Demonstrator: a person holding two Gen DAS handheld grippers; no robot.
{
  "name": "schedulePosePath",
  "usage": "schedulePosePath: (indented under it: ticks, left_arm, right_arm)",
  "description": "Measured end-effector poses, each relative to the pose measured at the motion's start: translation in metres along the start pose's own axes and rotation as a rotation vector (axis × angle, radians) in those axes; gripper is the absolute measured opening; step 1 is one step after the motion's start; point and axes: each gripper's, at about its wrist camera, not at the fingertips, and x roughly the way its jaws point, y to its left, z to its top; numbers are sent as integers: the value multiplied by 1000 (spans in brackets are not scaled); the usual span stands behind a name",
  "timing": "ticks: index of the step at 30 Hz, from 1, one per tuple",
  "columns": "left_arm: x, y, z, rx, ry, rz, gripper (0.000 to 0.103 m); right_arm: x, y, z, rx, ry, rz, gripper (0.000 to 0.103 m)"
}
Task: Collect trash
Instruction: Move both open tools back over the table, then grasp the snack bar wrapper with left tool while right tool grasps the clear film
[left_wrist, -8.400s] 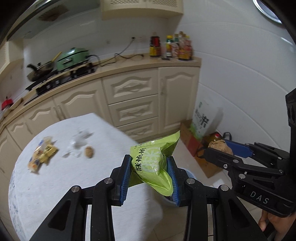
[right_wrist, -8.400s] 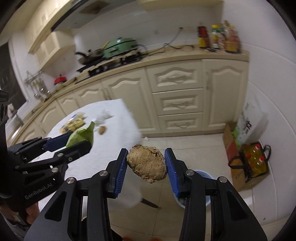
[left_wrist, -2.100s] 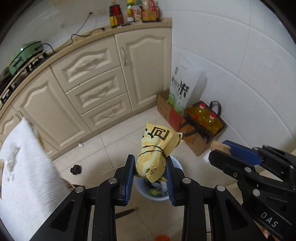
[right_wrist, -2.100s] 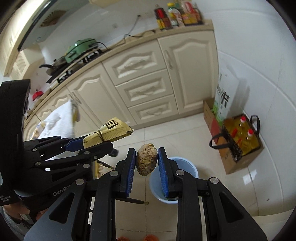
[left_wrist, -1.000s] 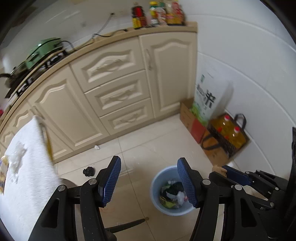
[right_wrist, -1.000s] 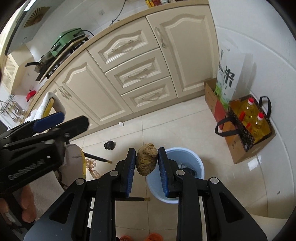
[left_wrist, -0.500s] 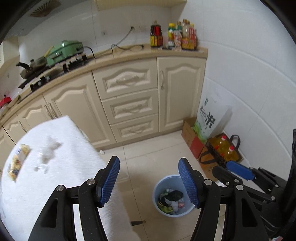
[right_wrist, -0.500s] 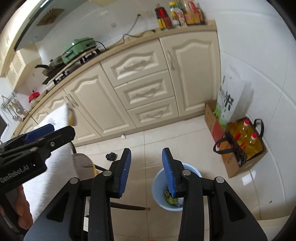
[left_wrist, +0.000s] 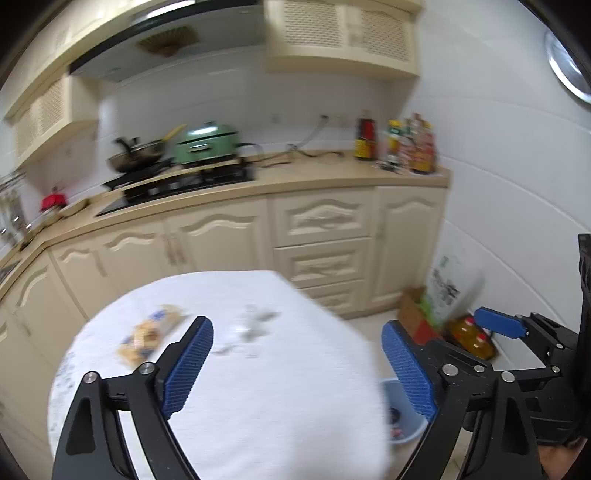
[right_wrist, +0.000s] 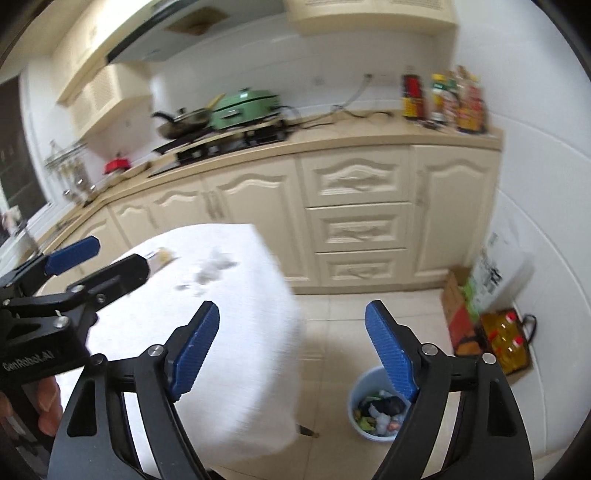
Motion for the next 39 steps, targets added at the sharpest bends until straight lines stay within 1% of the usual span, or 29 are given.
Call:
schedulePosePath:
  ticks: [2, 4, 5, 8, 12, 15, 17, 18, 19, 22, 24, 26, 27, 28, 29, 30, 32, 35, 36, 39]
  left_arm:
    - [-4, 39, -4, -35, 1, 24, 94]
    - [1, 69, -5, -69, 11, 65, 94]
    - [4, 87, -5, -88, 21, 83, 97]
    - [24, 140, -9, -155, 76, 131, 98]
    - [58, 185, -16, -156, 148, 182, 98]
    - [90, 209, -27, -148, 208, 188, 98]
    - [113, 213, -28, -146, 245, 186, 95]
    - [120, 218, -35, -146, 260, 180, 95]
    - [131, 216, -34, -146, 271, 171, 95]
    - [148, 223, -45, -163, 301, 154, 95]
    - [158, 231, -52, -177, 313, 152, 95]
    - [175, 234, -52, -180, 323, 163, 91]
    - [176, 237, -54, -177, 333, 169, 89]
    - [190, 242, -49, -175, 341, 169, 82]
    - [206, 244, -39, -180, 352, 161, 78]
    - [205, 249, -39, -198, 346, 145, 78]
    - [214, 254, -31, -211, 338, 134, 69]
    - [215, 259, -29, -212, 329, 139, 62]
    - [215, 257, -30, -214, 325, 138, 61]
    - [212, 255, -31, -210, 319, 135, 55]
  right_arm:
    - [13, 25, 5, -29, 13, 19, 86]
    - [32, 55, 12, -67, 37, 48, 86]
    - [39, 67, 12, -81, 47, 57, 87]
    - [67, 95, 16, -106, 86, 85, 88]
    - [113, 117, 16, -119, 155, 94, 88]
    - [146, 127, 14, -122, 202, 81, 89]
    - [166, 134, 13, -122, 234, 69, 89]
    - [173, 135, 13, -124, 245, 68, 89]
    - [182, 137, 13, -125, 256, 64, 89]
    - [205, 142, 15, -137, 279, 37, 92]
    - [222, 142, 16, -121, 300, 27, 93]
    - [235, 145, 16, -120, 313, 19, 94]
    - [239, 146, 16, -124, 316, 16, 94]
    - [243, 148, 16, -129, 318, 11, 94]
    - [248, 150, 16, -136, 314, 2, 94]
    - [251, 150, 16, -136, 311, -6, 94]
    - [258, 149, 17, -114, 310, 3, 94]
    - [268, 148, 15, -99, 322, 0, 95]
    - [270, 149, 14, -101, 321, -3, 96]
    - [271, 153, 13, -123, 313, -16, 95]
